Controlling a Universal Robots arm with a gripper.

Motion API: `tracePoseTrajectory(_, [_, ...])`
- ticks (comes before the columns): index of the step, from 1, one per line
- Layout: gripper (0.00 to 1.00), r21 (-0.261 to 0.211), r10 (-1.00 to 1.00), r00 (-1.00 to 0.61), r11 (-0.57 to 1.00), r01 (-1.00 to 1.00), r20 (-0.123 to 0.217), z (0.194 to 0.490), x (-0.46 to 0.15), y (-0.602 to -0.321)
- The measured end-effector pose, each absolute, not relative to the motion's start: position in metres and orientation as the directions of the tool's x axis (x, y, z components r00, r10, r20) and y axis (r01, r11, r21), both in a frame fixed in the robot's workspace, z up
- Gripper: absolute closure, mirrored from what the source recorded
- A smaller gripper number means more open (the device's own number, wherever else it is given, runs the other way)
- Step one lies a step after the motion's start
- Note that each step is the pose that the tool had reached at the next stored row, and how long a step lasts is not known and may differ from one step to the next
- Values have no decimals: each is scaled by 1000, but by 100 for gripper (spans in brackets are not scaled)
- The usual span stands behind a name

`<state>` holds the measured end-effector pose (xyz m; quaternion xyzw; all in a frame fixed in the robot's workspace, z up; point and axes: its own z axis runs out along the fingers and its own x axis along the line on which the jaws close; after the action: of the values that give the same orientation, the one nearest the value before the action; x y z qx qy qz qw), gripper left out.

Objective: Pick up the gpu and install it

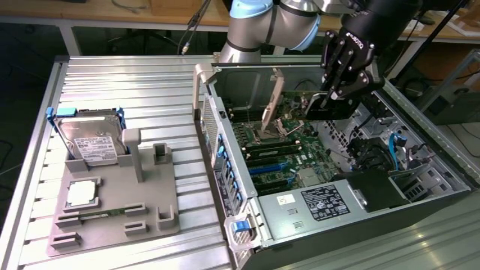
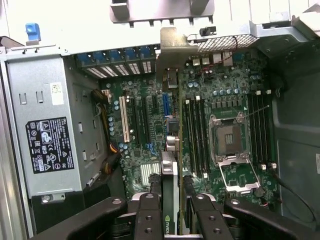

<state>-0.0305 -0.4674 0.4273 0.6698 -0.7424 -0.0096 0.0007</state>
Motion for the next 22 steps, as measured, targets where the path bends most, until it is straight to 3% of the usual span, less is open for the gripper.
tracePoseTrajectory(22, [73, 15, -997, -74, 73, -997, -12, 426, -30, -467])
